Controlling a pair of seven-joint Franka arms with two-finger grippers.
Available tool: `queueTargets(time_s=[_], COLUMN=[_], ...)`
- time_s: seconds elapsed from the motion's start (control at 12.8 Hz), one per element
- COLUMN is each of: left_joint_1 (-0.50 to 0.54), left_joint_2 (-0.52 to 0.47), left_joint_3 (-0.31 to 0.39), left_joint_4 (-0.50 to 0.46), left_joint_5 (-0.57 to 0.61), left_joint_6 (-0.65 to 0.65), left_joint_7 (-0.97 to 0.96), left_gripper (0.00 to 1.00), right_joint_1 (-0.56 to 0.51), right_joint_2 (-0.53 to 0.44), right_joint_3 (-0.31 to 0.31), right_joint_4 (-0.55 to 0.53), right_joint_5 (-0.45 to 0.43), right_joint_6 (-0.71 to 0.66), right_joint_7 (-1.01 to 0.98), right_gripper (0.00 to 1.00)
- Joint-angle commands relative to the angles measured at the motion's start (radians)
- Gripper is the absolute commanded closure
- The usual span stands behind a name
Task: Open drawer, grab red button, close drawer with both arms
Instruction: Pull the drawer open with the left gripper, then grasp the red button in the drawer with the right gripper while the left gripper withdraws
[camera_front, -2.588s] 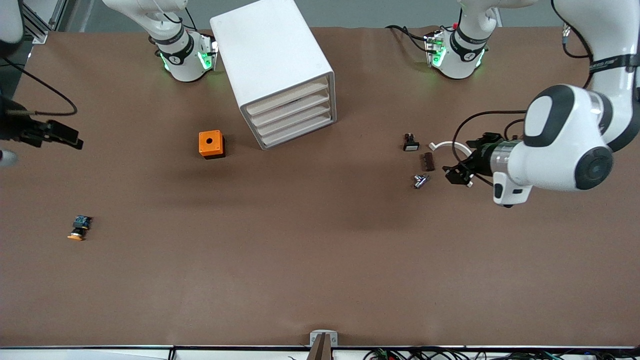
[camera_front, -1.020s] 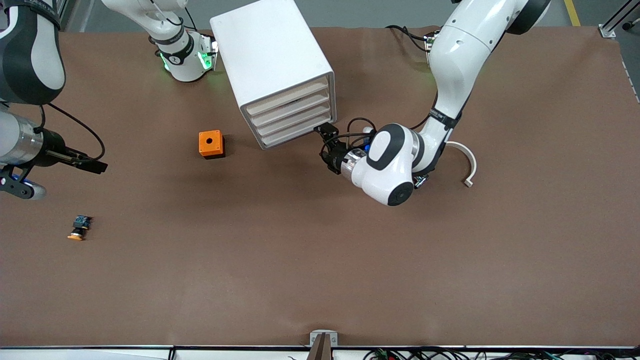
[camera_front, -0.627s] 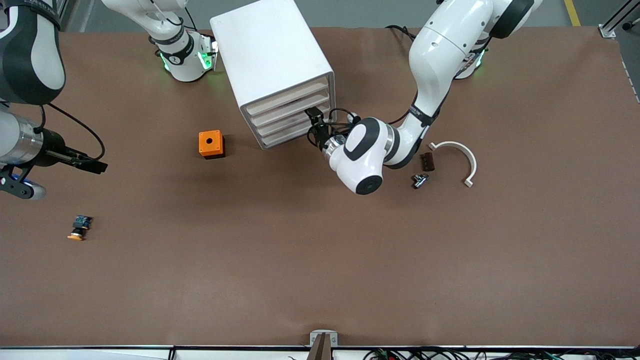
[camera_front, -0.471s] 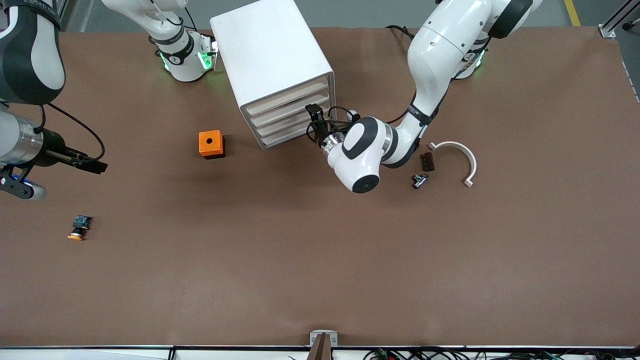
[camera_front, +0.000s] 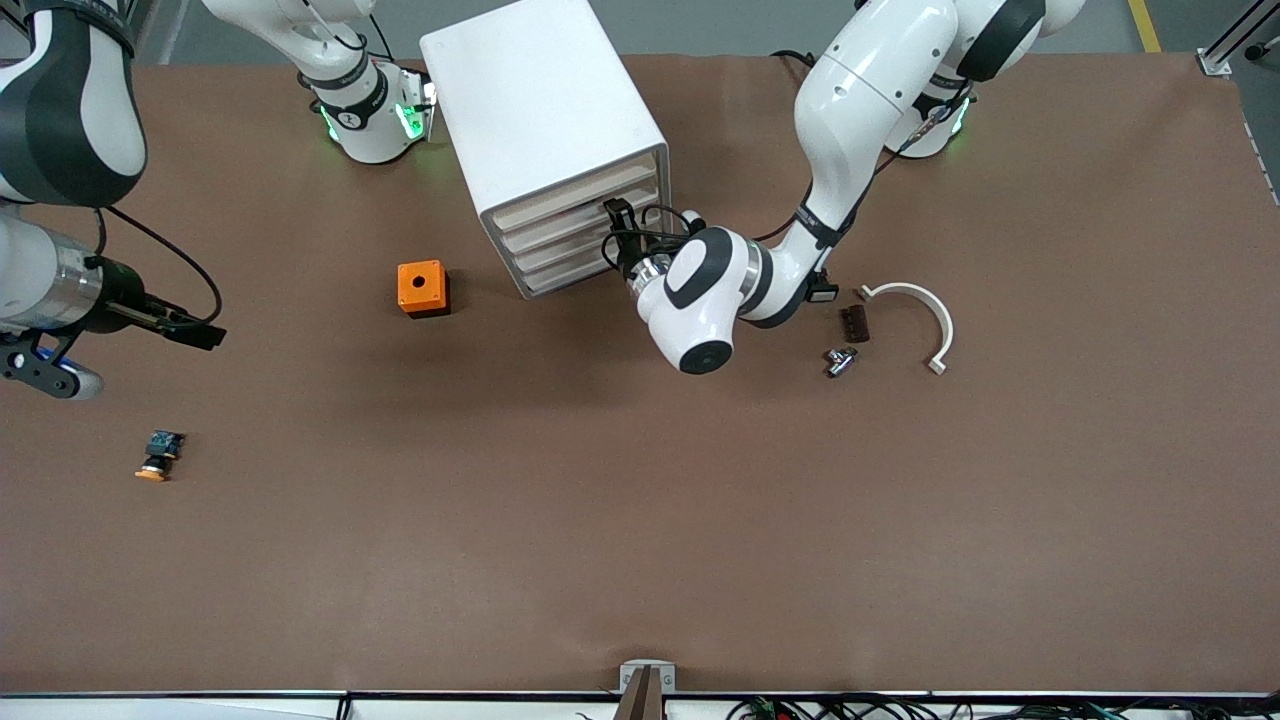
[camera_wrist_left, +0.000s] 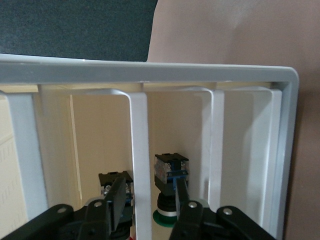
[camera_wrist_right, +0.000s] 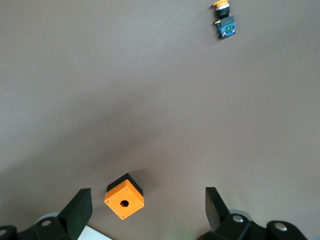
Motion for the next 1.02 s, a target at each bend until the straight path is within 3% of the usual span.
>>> queueTargets(time_s=[0.0,0.08,0.55,0.78,0.94], left_joint_1=[-0.007,-0.005,0.102,0.180,0.205], left_joint_2=[0.006,0.006,0.006,0.025,0.048], left_joint_3=[0.006,0.008,0.018,0.018,0.018], left_joint_4=[0.019,0.021,0.047,0.093,0.119], left_joint_5=[-0.019,-0.019,-0.012,-0.016,-0.018], left_joint_6=[-0.017,-0.017,-0.014,0.001,0.038], left_joint_7=[-0.017,-0.014,0.032,0.069,0.078], left_gripper=[0.92,1.00,1.00,1.00,1.00], right_joint_1=[0.031,0.066,0.235,0.269,0.331], right_joint_2=[0.003,0.003,0.008,0.006,0.005], right_joint_3=[-0.003,-0.003,-0.003,-0.001,-0.003], right_joint_4=[0.022,0.024,0.021,0.013,0.013], right_joint_5=[0.007,0.006,0.015,0.099,0.102], right_joint_6=[0.000,0.005,0.065,0.091,0.105], right_joint_7=[0.081,0.124,0.354,0.453,0.516], right_gripper=[0.00,0.00,0.00,0.00,0.00])
